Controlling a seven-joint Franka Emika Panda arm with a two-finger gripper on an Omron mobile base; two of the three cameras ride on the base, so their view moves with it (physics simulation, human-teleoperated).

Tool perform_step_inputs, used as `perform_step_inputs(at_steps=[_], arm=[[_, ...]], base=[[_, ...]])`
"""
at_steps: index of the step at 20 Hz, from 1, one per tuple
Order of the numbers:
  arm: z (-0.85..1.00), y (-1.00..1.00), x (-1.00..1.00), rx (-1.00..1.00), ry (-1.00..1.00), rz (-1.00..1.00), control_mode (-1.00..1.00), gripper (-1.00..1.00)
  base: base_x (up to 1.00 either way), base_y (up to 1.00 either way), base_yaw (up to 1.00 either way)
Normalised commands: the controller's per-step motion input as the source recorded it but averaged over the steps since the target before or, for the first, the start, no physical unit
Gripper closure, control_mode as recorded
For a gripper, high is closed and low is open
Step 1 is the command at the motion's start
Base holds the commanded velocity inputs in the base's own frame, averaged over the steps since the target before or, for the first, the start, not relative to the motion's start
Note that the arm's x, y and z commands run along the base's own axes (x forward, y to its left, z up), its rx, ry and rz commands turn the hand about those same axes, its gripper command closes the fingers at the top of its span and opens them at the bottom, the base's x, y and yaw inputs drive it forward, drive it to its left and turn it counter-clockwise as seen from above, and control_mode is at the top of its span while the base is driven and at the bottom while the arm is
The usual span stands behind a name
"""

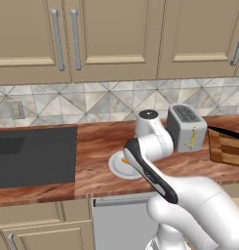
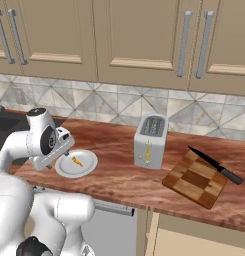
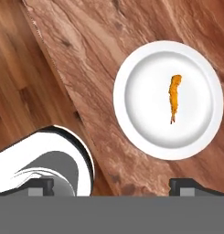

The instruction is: Pick up the knife from the drawer and place it on the cutting board. Then place the meat from the plate to the cutting board.

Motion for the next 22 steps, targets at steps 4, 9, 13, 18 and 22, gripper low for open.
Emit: perform_step_inputs(at_steps=[4, 9, 13, 18, 22], arm=[[-0.11, 0.0, 0.31, 0.0, -0.02, 0.0, -1.0, -1.0], [-0.08, 0.0, 0.3, 0.03, -0.02, 0.0, -1.0, -1.0], [-0.15, 0.0, 0.24, 0.0, 0.0, 0.0, -1.0, -1.0], [-0.07, 0.0, 0.24, 0.0, 0.0, -0.08, -1.0, -1.0], [-0.07, 0.02, 0.18, 0.0, 0.0, -0.14, -1.0, -1.0]], base=[[0.0, 0.0, 0.0], [0.0, 0.0, 0.0], [0.0, 0.0, 0.0], [0.0, 0.0, 0.0], [0.0, 0.0, 0.0]])
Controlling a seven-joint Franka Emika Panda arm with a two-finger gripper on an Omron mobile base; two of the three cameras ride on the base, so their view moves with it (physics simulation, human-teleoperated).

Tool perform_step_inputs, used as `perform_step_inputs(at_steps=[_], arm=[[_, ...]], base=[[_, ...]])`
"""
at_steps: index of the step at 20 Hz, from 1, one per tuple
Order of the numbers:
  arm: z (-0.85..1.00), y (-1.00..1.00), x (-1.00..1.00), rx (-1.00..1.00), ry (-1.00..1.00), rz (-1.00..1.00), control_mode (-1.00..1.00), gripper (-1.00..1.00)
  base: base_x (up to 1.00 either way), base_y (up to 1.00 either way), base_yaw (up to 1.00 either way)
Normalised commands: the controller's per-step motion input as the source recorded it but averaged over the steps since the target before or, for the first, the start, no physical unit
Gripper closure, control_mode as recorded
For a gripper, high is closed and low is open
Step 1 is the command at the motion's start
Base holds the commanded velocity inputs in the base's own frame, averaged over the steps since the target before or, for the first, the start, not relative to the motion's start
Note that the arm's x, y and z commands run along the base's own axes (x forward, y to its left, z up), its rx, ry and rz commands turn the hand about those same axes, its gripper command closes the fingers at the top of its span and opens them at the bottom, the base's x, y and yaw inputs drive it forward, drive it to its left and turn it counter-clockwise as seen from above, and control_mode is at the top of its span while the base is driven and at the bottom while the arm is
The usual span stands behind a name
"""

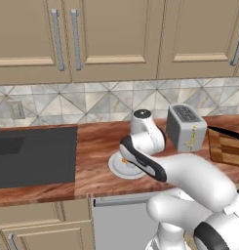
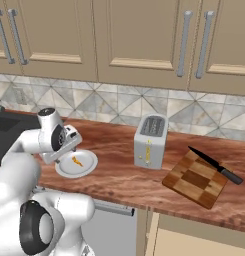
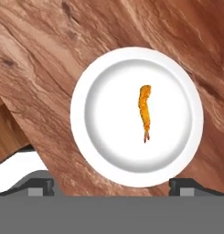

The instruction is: Pick up the knife from the drawer and place it on the cutting board. Then place the meat from the plate to the cutting board.

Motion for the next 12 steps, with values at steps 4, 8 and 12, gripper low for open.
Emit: perform_step_inputs(at_steps=[4, 8, 12], arm=[[0.0, 0.02, 0.05, 0.0, 0.0, -0.08, -1.0, -1.0], [-0.07, 0.0, 0.01, 0.0, 0.0, -0.02, -1.0, -1.0], [-0.13, 0.0, 0.03, 0.0, 0.0, 0.0, -1.0, -1.0]], base=[[0.0, 0.0, 0.0], [0.0, 0.0, 0.0], [0.0, 0.0, 0.0]])
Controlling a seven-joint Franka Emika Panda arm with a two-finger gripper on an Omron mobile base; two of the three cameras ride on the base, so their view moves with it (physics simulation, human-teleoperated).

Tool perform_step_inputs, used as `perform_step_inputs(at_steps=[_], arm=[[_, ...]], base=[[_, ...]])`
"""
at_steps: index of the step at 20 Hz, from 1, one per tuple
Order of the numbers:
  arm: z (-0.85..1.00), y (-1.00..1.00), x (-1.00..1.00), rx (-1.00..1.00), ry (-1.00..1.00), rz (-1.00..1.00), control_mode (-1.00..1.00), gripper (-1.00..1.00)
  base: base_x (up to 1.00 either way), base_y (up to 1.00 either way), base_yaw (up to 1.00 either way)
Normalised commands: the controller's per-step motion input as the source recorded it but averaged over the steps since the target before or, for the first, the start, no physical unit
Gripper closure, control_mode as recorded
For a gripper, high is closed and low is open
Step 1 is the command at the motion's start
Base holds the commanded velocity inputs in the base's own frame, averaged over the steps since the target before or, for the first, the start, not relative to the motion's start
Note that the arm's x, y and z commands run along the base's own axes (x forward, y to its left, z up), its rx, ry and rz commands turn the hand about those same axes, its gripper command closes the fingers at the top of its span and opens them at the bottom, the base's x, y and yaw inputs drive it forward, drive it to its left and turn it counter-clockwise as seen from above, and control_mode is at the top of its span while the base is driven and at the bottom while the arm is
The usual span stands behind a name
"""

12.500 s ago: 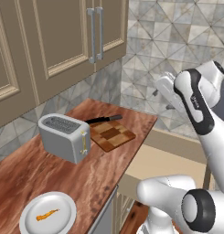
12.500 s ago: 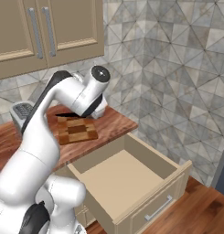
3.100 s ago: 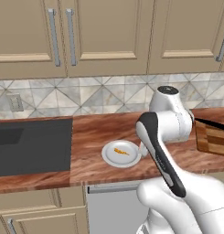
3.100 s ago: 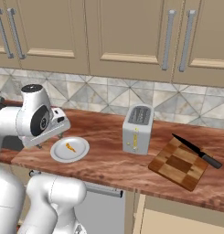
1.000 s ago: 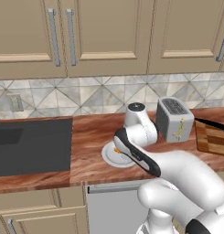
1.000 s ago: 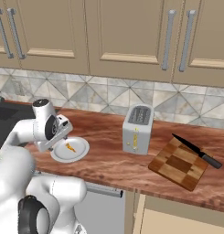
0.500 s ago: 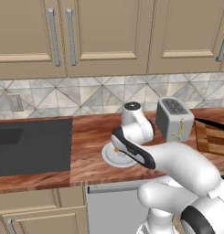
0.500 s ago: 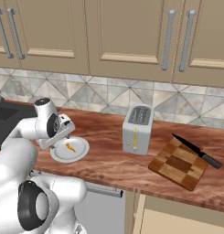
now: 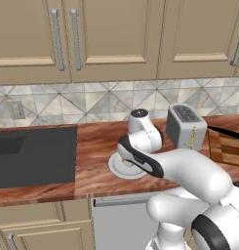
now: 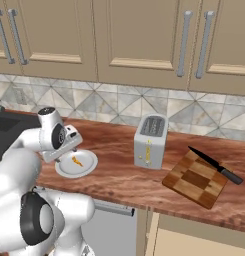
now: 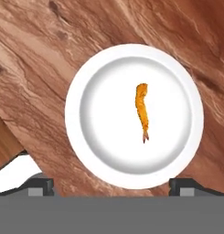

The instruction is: Pick up the knife from the drawer and place it on the cutting board. Then place the meat from the plate to the cutting board.

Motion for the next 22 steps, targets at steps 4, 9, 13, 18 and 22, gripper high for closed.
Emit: perform_step_inputs(at_steps=[4, 9, 13, 18, 22], arm=[[-0.28, 0.0, 0.08, 0.02, 0.0, 0.0, -1.0, -1.0], [-0.31, 0.0, 0.1, 0.01, 0.0, 0.0, -1.0, -1.0], [-0.29, 0.0, 0.2, 0.03, 0.0, 0.0, -1.0, -1.0], [-0.26, 0.0, 0.31, 0.04, 0.0, 0.01, -1.0, -1.0], [-0.23, 0.0, 0.37, 0.02, 0.0, 0.03, -1.0, -1.0]], base=[[0.0, 0.0, 0.0], [0.0, 0.0, 0.0], [0.0, 0.0, 0.0], [0.0, 0.0, 0.0], [0.0, 0.0, 0.0]])
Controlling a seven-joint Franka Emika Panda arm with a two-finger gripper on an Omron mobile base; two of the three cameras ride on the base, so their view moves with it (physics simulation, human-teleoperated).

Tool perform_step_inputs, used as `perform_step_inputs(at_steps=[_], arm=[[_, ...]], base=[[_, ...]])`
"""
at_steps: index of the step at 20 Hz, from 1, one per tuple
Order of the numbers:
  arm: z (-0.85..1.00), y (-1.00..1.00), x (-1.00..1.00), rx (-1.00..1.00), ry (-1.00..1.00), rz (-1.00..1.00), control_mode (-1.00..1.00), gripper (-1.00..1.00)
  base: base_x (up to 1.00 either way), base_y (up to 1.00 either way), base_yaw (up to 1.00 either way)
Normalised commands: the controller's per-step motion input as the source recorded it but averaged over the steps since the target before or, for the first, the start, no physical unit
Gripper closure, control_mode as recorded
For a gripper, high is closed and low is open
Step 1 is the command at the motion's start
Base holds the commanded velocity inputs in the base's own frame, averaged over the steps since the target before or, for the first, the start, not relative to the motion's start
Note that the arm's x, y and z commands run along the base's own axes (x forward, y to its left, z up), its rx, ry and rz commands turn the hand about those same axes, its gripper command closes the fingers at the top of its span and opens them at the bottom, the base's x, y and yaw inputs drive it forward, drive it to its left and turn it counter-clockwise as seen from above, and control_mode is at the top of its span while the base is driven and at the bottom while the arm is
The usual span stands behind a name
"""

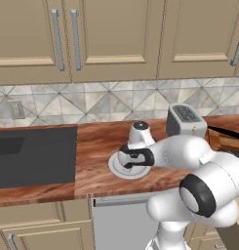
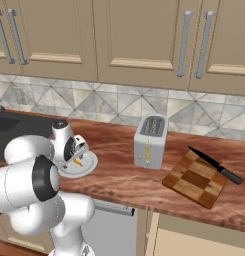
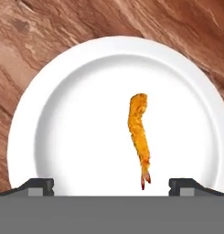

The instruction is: Pick up the knife from the drawer and place it on the cutting board. Then place the meat from the plate to the cutting board.

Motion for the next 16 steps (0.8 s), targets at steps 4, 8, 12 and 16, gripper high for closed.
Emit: perform_step_inputs(at_steps=[4, 8, 12, 16], arm=[[-0.27, 0.0, 0.36, 0.02, 0.0, 0.03, -1.0, -1.0], [-0.28, 0.0, 0.27, 0.03, 0.0, 0.02, -1.0, -1.0], [-0.27, 0.0, 0.24, 0.03, 0.0, 0.01, -1.0, -1.0], [-0.27, 0.0, 0.16, 0.03, 0.0, 0.01, -1.0, -1.0]], base=[[0.0, 0.0, 0.0], [0.0, 0.0, 0.0], [0.0, 0.0, 0.0], [0.0, 0.0, 0.0]])
